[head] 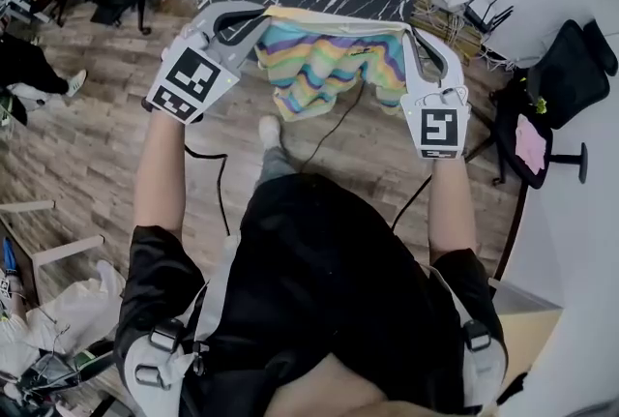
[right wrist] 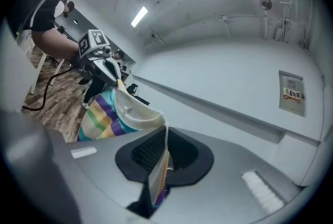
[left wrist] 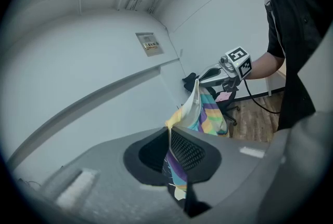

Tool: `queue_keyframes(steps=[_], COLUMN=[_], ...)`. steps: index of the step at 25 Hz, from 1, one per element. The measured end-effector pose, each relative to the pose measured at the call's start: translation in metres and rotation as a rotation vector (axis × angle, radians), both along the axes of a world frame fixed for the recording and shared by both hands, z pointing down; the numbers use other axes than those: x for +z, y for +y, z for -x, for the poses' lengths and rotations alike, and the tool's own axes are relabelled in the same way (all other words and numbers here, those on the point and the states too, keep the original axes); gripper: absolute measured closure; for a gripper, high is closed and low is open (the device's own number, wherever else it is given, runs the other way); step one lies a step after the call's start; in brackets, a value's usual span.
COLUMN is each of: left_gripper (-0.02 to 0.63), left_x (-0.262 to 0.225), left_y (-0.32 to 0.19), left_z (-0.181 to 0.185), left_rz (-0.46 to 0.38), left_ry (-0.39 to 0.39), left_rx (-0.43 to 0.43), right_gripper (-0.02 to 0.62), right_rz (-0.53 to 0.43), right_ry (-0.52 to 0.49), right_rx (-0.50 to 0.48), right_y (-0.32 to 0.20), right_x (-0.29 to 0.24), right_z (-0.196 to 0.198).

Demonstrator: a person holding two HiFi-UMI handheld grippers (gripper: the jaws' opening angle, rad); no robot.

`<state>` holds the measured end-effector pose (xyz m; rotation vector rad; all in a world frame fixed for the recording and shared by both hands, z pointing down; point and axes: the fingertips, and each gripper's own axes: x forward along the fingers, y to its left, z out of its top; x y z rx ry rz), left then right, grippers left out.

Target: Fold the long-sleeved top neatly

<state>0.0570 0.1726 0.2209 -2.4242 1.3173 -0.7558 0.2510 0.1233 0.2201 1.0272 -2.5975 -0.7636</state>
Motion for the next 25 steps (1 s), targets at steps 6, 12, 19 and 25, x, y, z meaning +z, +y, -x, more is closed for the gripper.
queue_keyframes(steps=[6,12,19,25], left_gripper=[0.581,0.581,0.581,0.581], left_x=[0.007,0.012,0.018,0.036], left_y=[-0.004,-0.021,-0.062,-0.117], left_z=[0.0,0.015,0.057,0.096], left_rz=[0.036,0.046,0.07,0.117], left_ry=[-0.032,-0.017,-0.019,-0.014], left_rx=[-0.004,-0.032,-0.063,-0.069], right_gripper=[0.574,0.572,0.572,0.572], right_rz=[-0.005,-0.008,0.009,0.048], right_ry=[0.008,0.032,0.061,0.095], right_rx=[0.004,-0.008,-0.019,0.005], right_y=[-0.008,-0.031,-0.077,-0.131], right_x=[0.0,0.011,0.02,0.034], right_z=[0.001,0.016,0.06,0.096])
